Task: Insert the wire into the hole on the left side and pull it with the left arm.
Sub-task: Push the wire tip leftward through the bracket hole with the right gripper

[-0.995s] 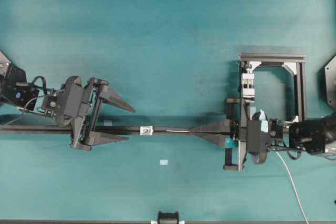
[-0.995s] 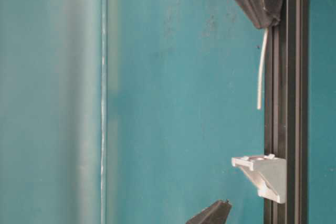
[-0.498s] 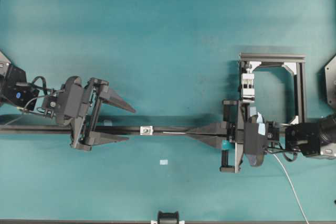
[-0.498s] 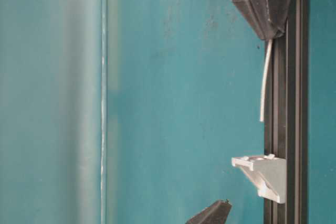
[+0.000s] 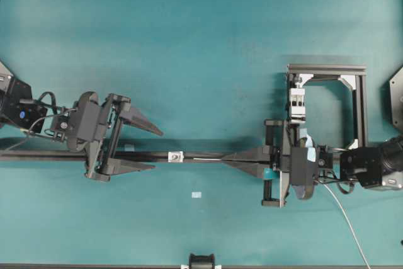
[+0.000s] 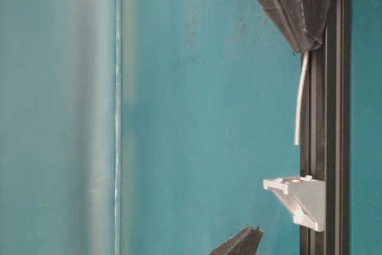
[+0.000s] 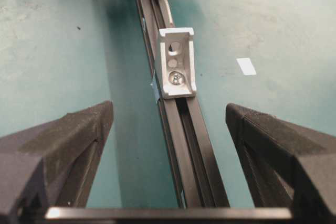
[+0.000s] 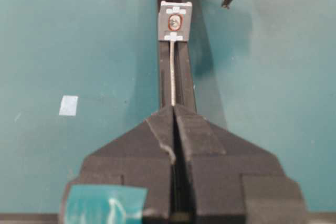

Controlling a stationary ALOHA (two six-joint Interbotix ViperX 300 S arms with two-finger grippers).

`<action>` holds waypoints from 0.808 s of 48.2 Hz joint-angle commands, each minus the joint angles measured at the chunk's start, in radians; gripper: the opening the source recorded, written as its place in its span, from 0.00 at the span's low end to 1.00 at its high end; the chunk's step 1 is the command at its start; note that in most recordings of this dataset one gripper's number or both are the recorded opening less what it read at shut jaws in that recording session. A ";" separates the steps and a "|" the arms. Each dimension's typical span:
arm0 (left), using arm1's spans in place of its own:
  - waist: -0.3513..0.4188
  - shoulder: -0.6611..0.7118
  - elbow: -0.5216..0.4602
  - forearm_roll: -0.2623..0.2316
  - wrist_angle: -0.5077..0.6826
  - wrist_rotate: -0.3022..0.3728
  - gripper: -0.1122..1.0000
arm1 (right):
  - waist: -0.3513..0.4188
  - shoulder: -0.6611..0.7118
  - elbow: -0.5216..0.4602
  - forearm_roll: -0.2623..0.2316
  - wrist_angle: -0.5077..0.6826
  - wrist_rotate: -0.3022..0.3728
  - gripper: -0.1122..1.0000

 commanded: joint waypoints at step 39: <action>-0.003 -0.011 -0.009 0.003 -0.002 0.002 0.80 | -0.043 0.008 -0.069 -0.002 0.058 -0.032 0.13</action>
